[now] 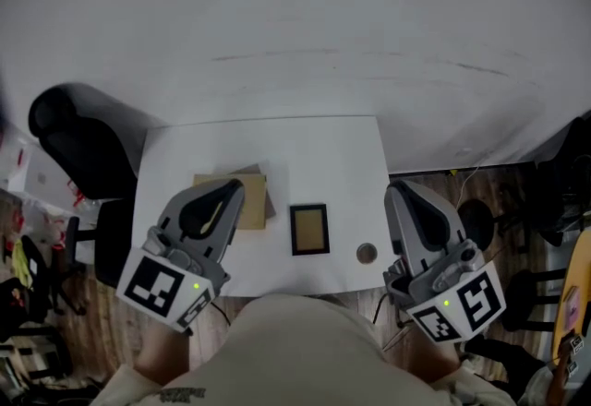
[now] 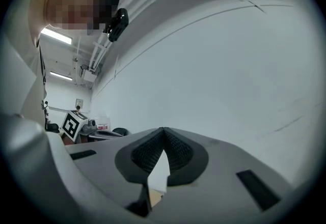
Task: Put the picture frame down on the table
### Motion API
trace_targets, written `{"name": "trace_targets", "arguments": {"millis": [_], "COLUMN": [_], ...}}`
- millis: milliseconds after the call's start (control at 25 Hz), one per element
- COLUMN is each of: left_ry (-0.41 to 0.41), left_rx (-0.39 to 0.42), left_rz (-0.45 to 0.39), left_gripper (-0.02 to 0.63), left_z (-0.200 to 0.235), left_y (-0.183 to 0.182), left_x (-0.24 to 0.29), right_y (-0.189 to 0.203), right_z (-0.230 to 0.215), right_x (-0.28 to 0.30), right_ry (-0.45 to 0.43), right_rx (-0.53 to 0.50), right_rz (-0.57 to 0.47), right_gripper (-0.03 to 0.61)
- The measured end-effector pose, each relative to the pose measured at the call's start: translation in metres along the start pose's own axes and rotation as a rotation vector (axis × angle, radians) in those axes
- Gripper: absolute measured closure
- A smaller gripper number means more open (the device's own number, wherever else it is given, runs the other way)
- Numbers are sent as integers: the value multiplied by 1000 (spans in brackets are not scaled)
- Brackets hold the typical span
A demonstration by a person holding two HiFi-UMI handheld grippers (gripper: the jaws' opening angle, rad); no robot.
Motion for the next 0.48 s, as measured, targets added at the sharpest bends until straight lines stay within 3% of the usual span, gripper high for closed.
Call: {"name": "trace_targets", "arguments": {"millis": [200, 480], "left_ry": [-2, 19], "left_rx": [-37, -28], "left_rz": [69, 170], "left_gripper": [591, 591], "left_z": [-3, -15], "left_y": [29, 73], "left_x": [1, 4], "right_y": [38, 94], "right_z": [-7, -7], "right_x": [4, 9], "right_ry": [29, 35], "right_rx": [16, 43], "right_rz": [68, 199], "right_gripper": [555, 555]}}
Point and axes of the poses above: the fingertips, and each gripper's own axes: x forward along the fingers, z to its left, y out of its underside, the point moved 1 cm from there along -x, backward along the fingers, and after that the axes turned 2 degrees about y, right-handed, at the moved point
